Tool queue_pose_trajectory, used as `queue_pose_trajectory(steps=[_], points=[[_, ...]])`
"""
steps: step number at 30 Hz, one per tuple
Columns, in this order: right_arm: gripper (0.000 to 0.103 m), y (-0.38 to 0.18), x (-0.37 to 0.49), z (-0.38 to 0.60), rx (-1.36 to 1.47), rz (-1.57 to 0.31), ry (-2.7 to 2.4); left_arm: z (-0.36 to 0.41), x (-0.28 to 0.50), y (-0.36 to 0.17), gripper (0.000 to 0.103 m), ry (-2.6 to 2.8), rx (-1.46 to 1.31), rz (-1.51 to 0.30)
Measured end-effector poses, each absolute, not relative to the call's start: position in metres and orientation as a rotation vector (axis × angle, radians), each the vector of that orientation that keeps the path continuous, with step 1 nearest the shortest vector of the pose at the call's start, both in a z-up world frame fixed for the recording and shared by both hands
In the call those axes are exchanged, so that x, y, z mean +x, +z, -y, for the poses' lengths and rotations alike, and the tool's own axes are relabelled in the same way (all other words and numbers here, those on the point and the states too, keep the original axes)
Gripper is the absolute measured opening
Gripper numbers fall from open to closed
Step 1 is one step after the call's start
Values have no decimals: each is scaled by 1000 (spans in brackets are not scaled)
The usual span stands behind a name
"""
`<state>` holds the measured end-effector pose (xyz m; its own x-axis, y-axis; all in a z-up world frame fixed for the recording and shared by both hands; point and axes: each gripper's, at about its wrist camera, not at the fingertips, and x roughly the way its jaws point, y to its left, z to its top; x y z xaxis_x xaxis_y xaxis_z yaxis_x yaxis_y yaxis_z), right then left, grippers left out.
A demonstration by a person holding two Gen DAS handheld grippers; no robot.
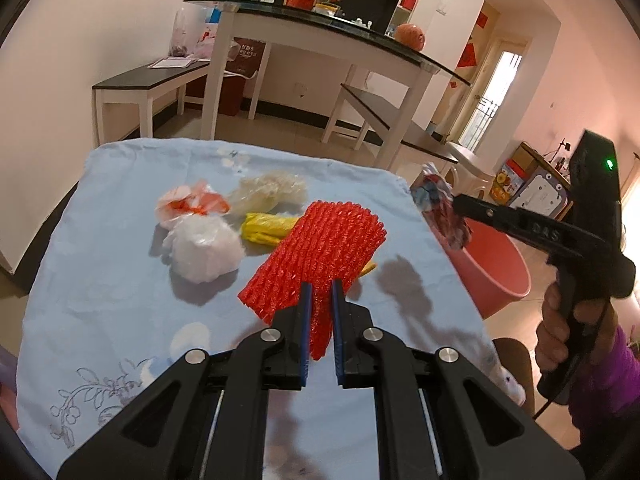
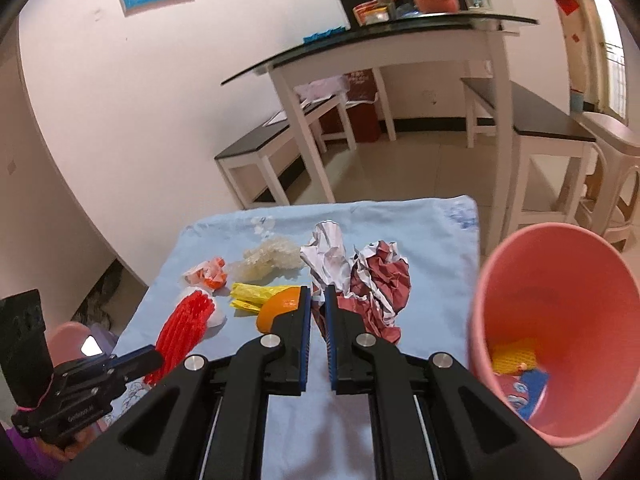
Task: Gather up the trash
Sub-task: 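Grasp the red foam net with the left tool while the right tool grasps the crumpled foil wrapper, then carry both items over the pink bucket and open both tools to drop them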
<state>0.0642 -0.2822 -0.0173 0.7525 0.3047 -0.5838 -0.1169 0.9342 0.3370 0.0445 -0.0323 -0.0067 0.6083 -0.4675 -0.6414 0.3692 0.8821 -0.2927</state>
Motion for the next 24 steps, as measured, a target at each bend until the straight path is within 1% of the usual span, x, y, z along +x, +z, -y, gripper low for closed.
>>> queue_pose_trajectory(steps=[11, 24], points=[[6, -16, 31, 345, 373, -622, 128, 89, 46, 20, 9, -582, -97, -727], [6, -37, 1, 414, 453, -601, 11, 191, 47, 35, 9, -746, 10, -700]])
